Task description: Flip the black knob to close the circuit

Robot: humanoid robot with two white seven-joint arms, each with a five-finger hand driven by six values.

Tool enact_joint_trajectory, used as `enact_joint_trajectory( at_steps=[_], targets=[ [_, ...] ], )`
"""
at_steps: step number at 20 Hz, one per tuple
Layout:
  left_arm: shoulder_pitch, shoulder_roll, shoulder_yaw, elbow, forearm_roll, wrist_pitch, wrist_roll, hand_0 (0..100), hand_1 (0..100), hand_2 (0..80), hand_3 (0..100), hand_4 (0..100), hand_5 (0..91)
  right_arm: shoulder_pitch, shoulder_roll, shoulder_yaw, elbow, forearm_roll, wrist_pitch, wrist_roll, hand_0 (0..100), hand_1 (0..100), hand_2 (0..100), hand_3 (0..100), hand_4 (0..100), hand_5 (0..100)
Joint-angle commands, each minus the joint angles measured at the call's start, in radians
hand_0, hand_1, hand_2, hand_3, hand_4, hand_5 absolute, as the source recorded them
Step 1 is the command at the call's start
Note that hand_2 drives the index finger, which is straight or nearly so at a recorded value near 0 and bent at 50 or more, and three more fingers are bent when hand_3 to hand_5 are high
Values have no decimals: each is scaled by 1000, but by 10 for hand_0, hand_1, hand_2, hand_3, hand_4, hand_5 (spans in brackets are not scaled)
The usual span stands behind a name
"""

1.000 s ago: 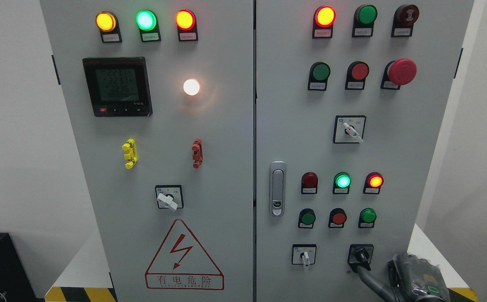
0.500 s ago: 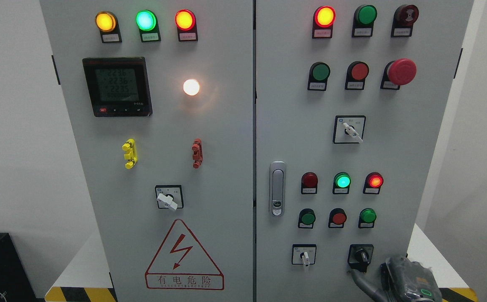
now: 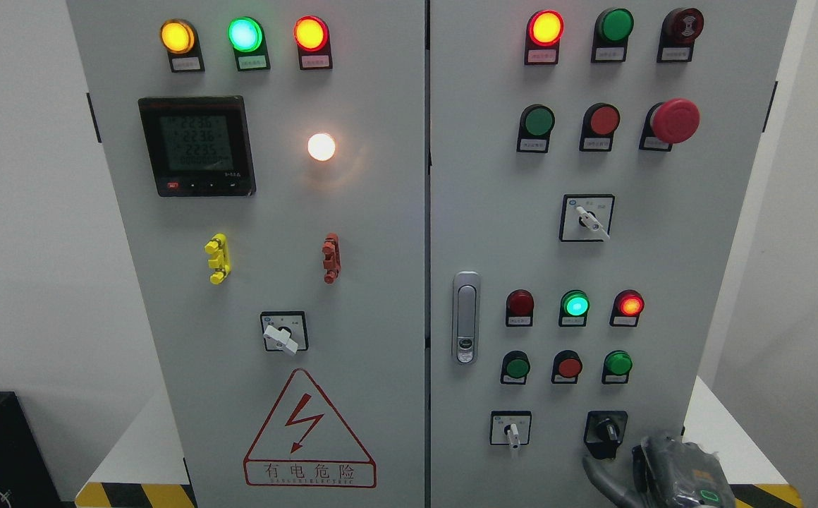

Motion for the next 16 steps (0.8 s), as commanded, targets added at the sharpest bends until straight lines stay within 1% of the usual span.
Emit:
enact_joint_trajectory(
  at_steps=[1,5,8,10,11,13,14,16],
  targets=[
    [21,0,0,0,0,0,0,120,556,0,0,0,0,34,3,-1,-72,-1,1,0,0,11,887,1000,889,868],
    [21,0,0,0,0,0,0,120,556,0,0,0,0,92,6,-13,-140,-13,1,0,0,15,859,1000,871,856],
    [21,0,0,0,0,0,0,120,556,0,0,0,0,152,17,-39,-198,-100,1,-11,0,21,815,1000,844,831],
    [21,0,0,0,0,0,0,120,556,0,0,0,0,190,42,-55,-224,-172,-3,-48,0,27,775,1000,834,808],
    [21,0,0,0,0,0,0,120,556,0,0,0,0,205,46,-64,-233,-239,-5,-63,0,29,747,993,828,787],
    [20,0,0,0,0,0,0,120,556,0,0,0,0,228,48,-91,-255,-396,-8,-94,0,37,662,950,789,688],
    [21,0,0,0,0,0,0,120,556,0,0,0,0,245,49,-117,-259,-465,-14,-114,0,41,623,921,759,641],
    [21,0,0,-1,0,0,0,120,556,0,0,0,0,273,69,-153,-261,-546,-57,-143,0,53,557,824,687,549]
  ],
)
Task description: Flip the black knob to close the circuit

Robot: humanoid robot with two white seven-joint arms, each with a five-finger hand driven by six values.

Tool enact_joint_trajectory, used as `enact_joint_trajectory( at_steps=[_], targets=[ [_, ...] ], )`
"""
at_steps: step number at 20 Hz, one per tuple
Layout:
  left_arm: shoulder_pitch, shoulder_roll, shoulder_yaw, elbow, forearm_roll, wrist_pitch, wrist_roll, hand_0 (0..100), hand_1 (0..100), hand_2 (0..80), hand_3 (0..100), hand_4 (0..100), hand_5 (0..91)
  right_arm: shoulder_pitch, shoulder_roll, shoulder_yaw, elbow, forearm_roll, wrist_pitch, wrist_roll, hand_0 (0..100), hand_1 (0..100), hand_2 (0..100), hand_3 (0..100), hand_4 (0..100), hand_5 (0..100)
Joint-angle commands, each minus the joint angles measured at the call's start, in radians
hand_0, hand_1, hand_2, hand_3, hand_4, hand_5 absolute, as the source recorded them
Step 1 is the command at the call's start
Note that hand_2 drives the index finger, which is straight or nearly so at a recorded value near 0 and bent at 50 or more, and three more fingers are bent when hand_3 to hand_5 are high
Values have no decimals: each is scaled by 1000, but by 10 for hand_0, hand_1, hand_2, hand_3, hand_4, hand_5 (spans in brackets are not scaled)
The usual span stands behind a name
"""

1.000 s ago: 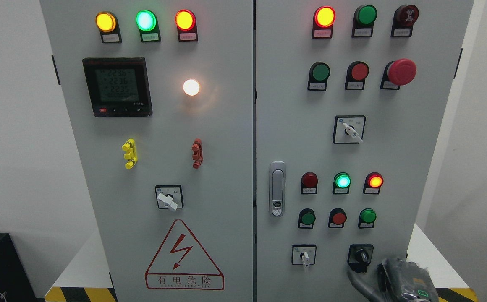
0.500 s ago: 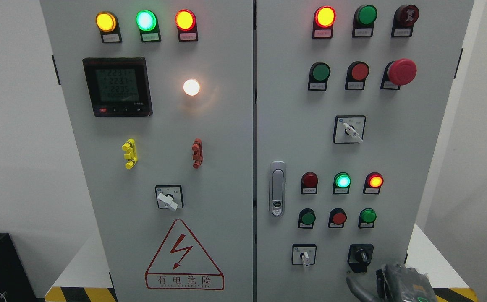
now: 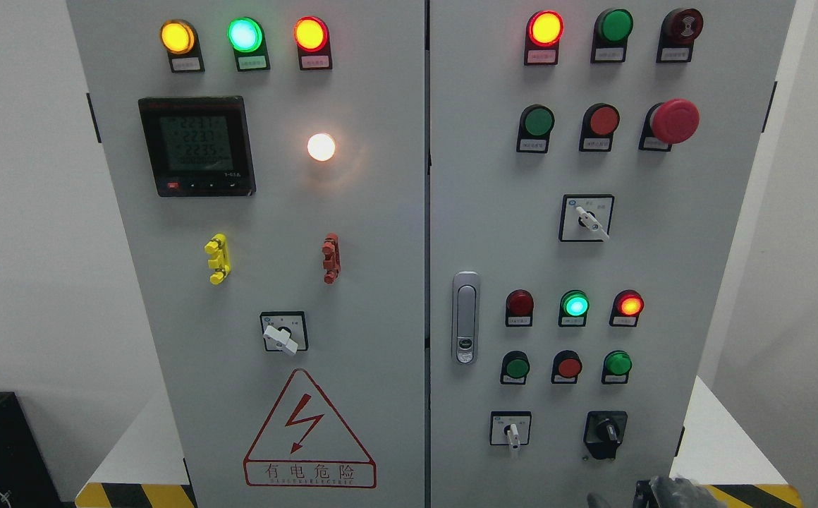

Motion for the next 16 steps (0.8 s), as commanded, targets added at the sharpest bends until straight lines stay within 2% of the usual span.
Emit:
enact_joint_trajectory(
  at_steps=[1,3,5,7,8,10,11,13,14,15,16],
  targets=[
    [21,0,0,0,0,0,0,120,556,0,0,0,0,98,51,-107,-107,-276,-72,-36,0,57,517,796,663,499],
    [21,0,0,0,0,0,0,120,556,0,0,0,0,127,64,-132,-110,-369,-115,-38,0,58,458,745,614,442],
    [21,0,0,0,0,0,0,120,556,0,0,0,0,146,84,-143,-125,-481,-124,-38,0,58,402,664,560,390],
    [21,0,0,0,0,0,0,120,556,0,0,0,0,170,115,-166,-131,-605,-132,-38,0,58,318,513,443,275],
    [21,0,0,0,0,0,0,120,556,0,0,0,0,184,124,-175,-131,-667,-142,-36,0,58,297,484,422,260],
    [21,0,0,0,0,0,0,120,556,0,0,0,0,204,133,-189,-131,-787,-176,-33,0,49,226,375,305,197],
    [21,0,0,0,0,0,0,120,556,0,0,0,0,219,137,-192,-131,-837,-193,-31,0,48,210,346,295,182],
    [21,0,0,0,0,0,0,120,556,0,0,0,0,242,150,-195,-130,-922,-236,-19,0,48,148,259,186,91],
    [21,0,0,0,0,-1,0,120,556,0,0,0,0,255,153,-195,-131,-962,-254,4,0,44,105,193,102,2],
    [21,0,0,0,0,0,0,120,556,0,0,0,0,267,159,-195,-130,-994,-264,45,0,40,58,119,20,0],
    [21,0,0,0,0,0,0,120,556,0,0,0,0,279,175,-195,-130,-1006,-265,83,0,38,35,91,0,0]
  ],
)
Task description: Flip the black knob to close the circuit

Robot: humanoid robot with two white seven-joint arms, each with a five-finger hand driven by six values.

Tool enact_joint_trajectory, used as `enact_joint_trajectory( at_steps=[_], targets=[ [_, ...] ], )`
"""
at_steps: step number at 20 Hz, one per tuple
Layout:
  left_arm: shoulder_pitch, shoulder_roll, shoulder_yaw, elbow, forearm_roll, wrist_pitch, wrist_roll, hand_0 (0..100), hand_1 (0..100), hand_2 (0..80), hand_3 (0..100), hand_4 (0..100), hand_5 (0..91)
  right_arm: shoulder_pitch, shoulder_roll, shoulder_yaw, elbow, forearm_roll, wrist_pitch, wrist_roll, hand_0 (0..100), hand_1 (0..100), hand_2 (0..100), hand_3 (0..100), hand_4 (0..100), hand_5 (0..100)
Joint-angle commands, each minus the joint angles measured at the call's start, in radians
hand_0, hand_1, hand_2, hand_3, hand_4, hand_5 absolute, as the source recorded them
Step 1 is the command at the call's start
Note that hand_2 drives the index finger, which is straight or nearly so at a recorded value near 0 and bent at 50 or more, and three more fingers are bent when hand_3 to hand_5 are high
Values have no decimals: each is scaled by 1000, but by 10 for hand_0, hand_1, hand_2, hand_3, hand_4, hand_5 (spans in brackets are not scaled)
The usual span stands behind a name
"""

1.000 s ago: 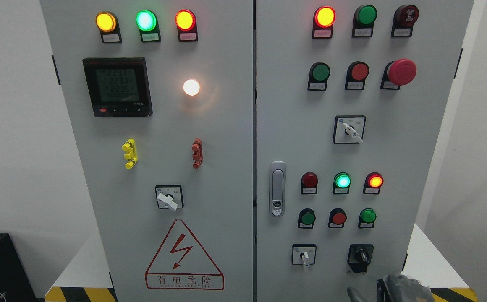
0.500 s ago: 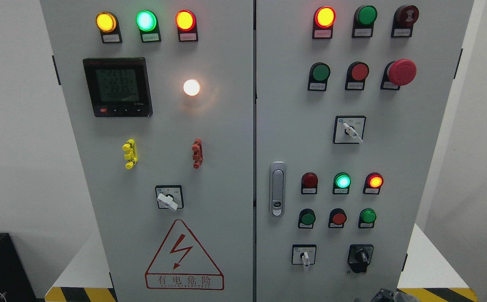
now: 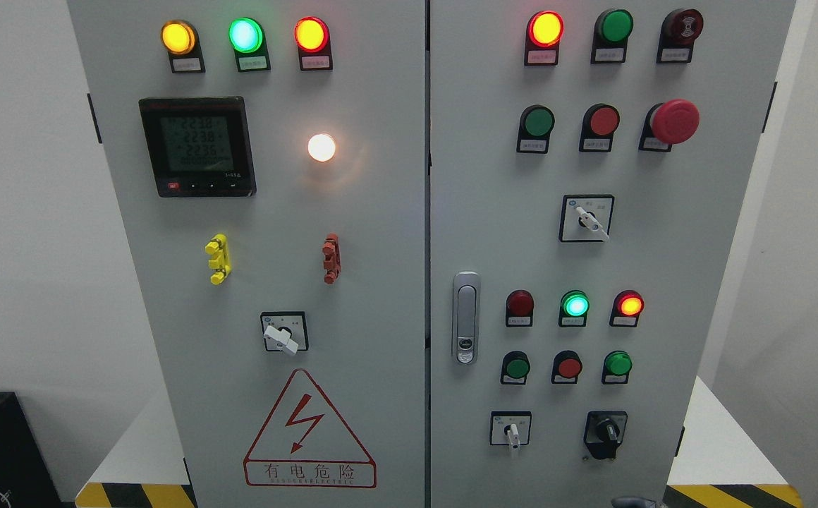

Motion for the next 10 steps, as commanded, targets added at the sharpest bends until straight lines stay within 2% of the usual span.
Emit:
enact_joint_trajectory(
  at_steps=[1,3,10],
  targets=[
    [21,0,0,0,0,0,0,120,556,0,0,0,0,77,84,-60,-32,-222,-36,93,0,25,0,0,0,0],
    [21,0,0,0,0,0,0,120,556,0,0,0,0,96,87,-60,-29,-222,-59,103,0,2,0,0,0,0],
    [21,0,0,0,0,0,0,120,556,0,0,0,0,94,84,-60,-1,-223,-62,106,0,0,0,0,0,0]
  ],
)
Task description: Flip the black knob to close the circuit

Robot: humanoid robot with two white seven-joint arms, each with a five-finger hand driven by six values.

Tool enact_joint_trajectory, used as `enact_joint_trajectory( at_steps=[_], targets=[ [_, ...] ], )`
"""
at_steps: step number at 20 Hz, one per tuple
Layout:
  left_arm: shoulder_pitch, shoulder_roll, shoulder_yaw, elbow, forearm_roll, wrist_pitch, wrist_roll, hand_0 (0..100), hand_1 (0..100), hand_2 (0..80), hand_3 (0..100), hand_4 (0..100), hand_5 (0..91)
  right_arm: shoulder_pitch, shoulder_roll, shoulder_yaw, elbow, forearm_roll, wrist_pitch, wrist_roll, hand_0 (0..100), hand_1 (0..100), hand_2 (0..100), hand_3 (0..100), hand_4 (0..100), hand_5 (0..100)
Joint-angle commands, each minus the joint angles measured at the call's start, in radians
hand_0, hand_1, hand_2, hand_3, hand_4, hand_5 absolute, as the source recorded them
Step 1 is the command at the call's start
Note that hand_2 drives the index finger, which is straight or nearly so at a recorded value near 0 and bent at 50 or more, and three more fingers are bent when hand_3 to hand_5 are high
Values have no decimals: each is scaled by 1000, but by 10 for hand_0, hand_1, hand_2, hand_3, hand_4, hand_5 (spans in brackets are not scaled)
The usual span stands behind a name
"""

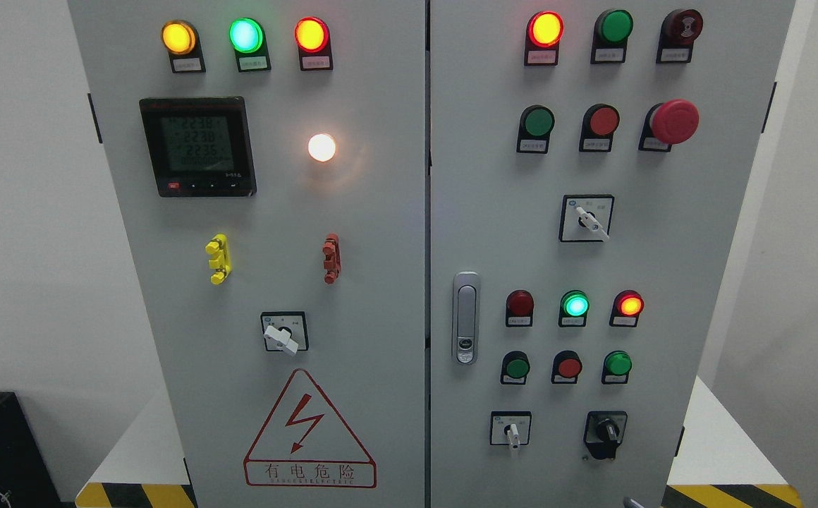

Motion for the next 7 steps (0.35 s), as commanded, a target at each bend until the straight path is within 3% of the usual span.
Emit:
enact_joint_trajectory(
  at_steps=[1,7],
  targets=[
    [21,0,0,0,0,0,0,120,556,0,0,0,0,16,41,-24,13,-37,-3,4,0,0,0,0,0,0],
    [21,0,0,0,0,0,0,120,556,0,0,0,0,13,41,-24,14,-37,-4,3,0,0,0,0,0,0]
  ],
)
